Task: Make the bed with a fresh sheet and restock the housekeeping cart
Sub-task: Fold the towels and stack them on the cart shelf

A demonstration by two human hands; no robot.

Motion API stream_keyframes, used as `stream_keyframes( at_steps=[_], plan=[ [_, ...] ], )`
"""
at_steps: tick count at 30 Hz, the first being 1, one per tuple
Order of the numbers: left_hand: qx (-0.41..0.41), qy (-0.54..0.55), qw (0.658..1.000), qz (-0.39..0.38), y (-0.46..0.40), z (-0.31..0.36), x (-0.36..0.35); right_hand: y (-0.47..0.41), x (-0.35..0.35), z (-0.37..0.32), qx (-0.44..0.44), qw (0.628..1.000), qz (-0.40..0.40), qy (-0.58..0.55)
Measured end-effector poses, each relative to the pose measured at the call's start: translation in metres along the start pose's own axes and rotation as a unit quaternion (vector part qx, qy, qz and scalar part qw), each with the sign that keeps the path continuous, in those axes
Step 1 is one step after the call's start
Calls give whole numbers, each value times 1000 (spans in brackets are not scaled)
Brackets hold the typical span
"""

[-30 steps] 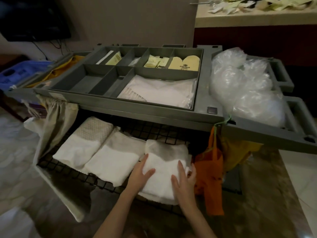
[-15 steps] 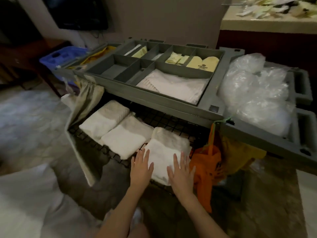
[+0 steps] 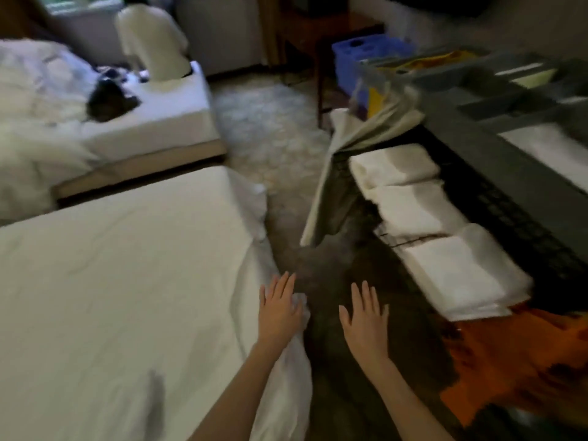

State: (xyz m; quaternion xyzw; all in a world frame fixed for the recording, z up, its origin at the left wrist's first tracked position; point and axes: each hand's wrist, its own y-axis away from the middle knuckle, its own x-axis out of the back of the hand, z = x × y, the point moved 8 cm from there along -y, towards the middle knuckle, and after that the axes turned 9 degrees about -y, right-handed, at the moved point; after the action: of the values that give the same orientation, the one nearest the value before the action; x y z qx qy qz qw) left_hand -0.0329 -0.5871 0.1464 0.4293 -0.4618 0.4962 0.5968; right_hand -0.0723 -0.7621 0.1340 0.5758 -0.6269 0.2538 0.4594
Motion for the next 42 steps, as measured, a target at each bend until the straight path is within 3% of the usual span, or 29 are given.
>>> stream_keyframes(
  at_steps=[5,9,12,15,18,22,29,32,37,42],
  plan=[
    [105,0,994,-8,60,-145,-2,35,-102,-109,86,992,-90,12],
    [169,22,984,-45,118,-271,-35,80,-198,-190,139,981,-127,-47],
    [197,22,975,-99,162,-362,-71,117,-290,-230,122,965,-224,-66],
    [247,38,961,-123,200,-446,-101,140,-364,-267,108,952,-270,-90],
    [321,92,932,-143,232,-506,-130,156,-424,-292,83,933,-318,-145],
    [463,209,845,-167,261,-553,-172,155,-475,-301,-10,913,-324,-246],
    [418,345,827,-149,256,-558,-193,159,-525,-316,-40,904,-316,-284],
    [380,357,843,-134,237,-540,-165,153,-502,-314,-43,909,-285,-300],
    [244,363,891,-126,142,-455,-101,107,-384,-280,-61,924,-144,-349],
    [74,368,919,-118,32,-297,-46,60,-223,-209,-75,923,-21,-378]
  ],
)
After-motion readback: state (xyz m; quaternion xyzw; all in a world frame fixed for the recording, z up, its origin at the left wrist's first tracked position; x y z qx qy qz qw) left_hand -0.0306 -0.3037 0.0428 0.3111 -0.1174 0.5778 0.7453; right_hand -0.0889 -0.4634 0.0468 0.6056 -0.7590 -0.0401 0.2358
